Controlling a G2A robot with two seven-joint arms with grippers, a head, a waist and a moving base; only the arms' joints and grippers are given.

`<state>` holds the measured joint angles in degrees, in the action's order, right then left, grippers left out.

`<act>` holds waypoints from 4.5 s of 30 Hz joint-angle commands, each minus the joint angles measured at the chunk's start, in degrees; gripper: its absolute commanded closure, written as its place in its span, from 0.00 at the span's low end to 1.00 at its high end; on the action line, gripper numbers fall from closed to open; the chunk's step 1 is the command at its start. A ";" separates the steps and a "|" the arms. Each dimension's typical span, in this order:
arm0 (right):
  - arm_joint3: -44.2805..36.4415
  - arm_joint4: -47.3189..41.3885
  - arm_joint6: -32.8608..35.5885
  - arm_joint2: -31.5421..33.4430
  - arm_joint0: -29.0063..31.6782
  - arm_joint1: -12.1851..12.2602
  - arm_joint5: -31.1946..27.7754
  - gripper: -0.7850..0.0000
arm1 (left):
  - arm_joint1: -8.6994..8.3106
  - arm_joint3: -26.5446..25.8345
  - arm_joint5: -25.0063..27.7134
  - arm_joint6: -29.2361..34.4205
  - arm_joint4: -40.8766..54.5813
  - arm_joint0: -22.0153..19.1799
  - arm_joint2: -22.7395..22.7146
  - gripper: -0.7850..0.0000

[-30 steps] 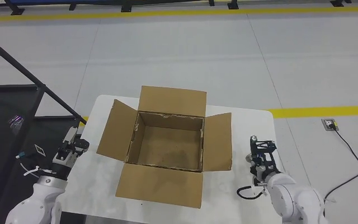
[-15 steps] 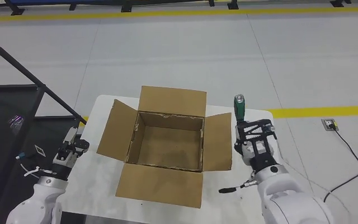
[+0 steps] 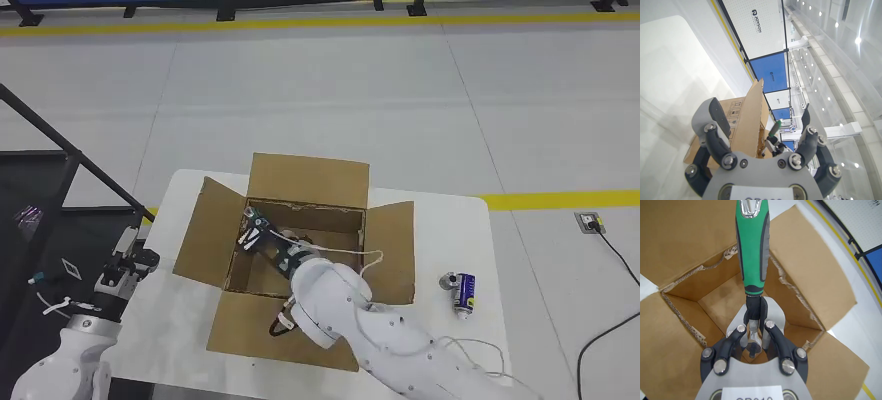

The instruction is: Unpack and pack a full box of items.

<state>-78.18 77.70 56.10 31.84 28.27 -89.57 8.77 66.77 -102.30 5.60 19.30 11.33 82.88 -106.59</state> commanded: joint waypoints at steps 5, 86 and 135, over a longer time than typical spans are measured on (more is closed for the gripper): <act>21.59 -8.78 0.89 -5.03 -7.16 -7.14 0.90 1.00 | 0.01 0.00 -0.03 -0.15 -0.03 0.03 -0.01 0.00; -15.14 4.92 19.45 70.34 33.78 4.98 -16.36 0.00 | 0.01 0.00 -0.03 -0.15 -0.03 0.03 -0.01 0.00; -52.81 -0.98 3.76 48.13 38.44 6.75 -11.43 1.00 | 0.01 0.00 -0.03 -0.15 -0.03 0.03 -0.01 0.00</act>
<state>-131.95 75.18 59.60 84.00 68.40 -82.74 -2.47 66.78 -102.29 5.57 19.15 11.30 82.91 -106.60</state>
